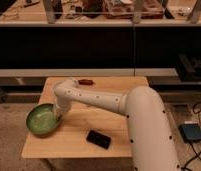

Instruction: Pick up the ceramic bowl

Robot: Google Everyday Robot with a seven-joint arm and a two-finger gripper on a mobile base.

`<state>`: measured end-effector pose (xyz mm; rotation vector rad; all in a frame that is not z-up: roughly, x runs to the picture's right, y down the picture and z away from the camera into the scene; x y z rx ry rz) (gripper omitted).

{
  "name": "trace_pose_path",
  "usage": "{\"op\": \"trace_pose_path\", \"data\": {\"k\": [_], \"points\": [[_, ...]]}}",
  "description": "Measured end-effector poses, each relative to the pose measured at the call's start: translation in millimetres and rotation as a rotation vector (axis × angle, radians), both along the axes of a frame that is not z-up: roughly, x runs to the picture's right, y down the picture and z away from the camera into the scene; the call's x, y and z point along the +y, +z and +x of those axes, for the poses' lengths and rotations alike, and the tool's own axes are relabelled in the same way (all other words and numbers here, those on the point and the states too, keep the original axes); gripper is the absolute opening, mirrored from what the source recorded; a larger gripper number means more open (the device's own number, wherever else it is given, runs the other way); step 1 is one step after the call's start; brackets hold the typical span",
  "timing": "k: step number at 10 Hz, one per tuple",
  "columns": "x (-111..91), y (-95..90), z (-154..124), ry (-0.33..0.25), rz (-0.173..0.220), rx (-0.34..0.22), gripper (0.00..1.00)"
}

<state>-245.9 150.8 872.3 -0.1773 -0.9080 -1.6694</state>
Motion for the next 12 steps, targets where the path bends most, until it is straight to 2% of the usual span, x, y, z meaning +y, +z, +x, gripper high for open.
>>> {"op": "trace_pose_path", "data": {"k": [1,2,8,12], "points": [[0.6,0.8,-6.4,-0.008,-0.007,0.004,0.06],[0.4,1.8,-5.2,0.002,-0.012,0.013,0.01],[6.6,2.3,7.4,0.078,-0.026,0.022,0.00],[2.6,-6.0,24.2,0.153,-0.016,-0.002,0.00]]}}
